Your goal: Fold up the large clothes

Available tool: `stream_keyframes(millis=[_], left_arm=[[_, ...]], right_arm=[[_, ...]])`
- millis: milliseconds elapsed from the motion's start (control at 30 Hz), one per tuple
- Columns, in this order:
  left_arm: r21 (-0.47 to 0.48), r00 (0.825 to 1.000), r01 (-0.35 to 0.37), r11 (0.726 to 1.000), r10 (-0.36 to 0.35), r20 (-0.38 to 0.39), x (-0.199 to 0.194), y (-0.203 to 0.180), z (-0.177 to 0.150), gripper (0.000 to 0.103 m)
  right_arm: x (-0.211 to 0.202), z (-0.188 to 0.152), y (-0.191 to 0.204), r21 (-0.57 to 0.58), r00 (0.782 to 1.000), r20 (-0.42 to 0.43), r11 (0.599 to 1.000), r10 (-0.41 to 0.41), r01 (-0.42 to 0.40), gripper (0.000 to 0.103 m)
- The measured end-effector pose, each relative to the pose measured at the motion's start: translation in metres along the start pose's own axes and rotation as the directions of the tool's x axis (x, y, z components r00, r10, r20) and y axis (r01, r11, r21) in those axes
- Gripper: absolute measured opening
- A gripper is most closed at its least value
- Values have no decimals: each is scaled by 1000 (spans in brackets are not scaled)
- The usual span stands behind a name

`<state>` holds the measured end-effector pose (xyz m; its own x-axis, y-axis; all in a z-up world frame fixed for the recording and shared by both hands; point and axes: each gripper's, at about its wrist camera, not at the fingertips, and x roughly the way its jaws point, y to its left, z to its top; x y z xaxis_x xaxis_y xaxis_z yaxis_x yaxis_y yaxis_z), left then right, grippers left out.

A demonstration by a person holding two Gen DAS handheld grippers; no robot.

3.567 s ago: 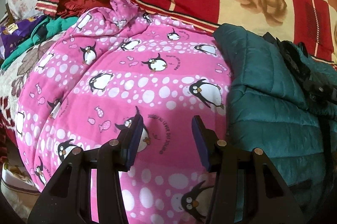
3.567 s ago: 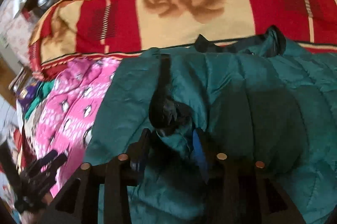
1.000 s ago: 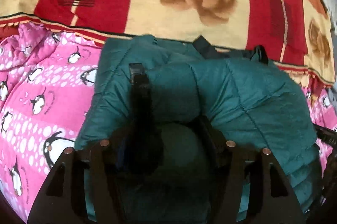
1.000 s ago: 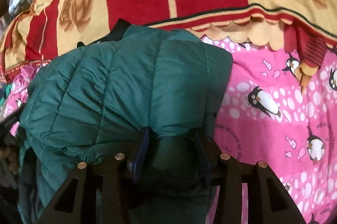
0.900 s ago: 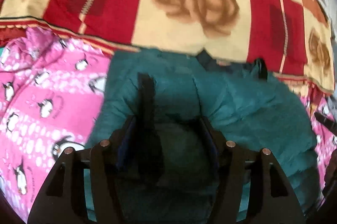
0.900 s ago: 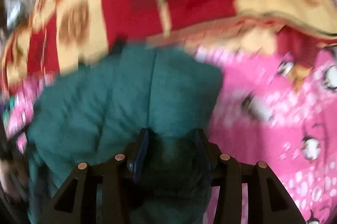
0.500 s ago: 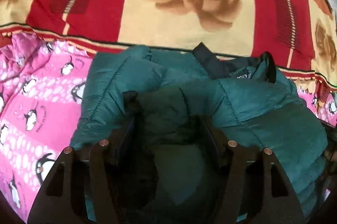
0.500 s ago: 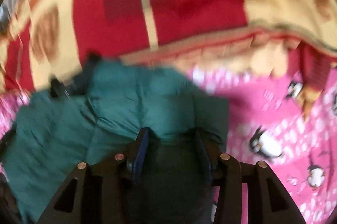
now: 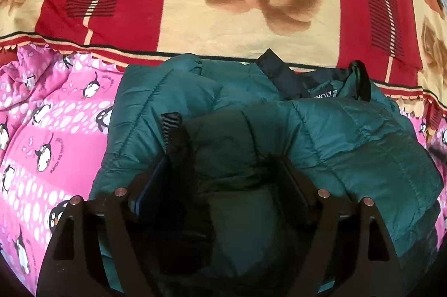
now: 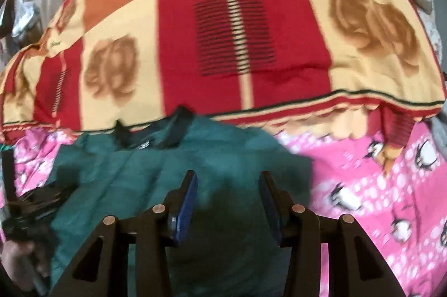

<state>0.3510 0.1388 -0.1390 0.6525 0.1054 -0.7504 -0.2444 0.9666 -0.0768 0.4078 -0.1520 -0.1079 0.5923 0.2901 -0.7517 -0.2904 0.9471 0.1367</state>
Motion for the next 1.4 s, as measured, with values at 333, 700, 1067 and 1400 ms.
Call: stream_keyframes(millis=[333,700,1067,1400], left_arm=[[-14,999,36,999,-36,5,0,0,2,88],[-32,997,60,998,-58,57,-19,2,8,88],[7,995,96,995,-96,-12,-13,-17,0,88],[41,998,58,997,-58,-13,-8,-23,-4,91]], right_arm=[[32,-31,20,-114,998,-48,993,-45,39,45],[-4,-20,23,-83,995,87,995,-42,50,45],[32,-29,69,-172,995,-60,981,85,-94,49],[33,-29,61,-139,994,-48,985,98,-104,56]])
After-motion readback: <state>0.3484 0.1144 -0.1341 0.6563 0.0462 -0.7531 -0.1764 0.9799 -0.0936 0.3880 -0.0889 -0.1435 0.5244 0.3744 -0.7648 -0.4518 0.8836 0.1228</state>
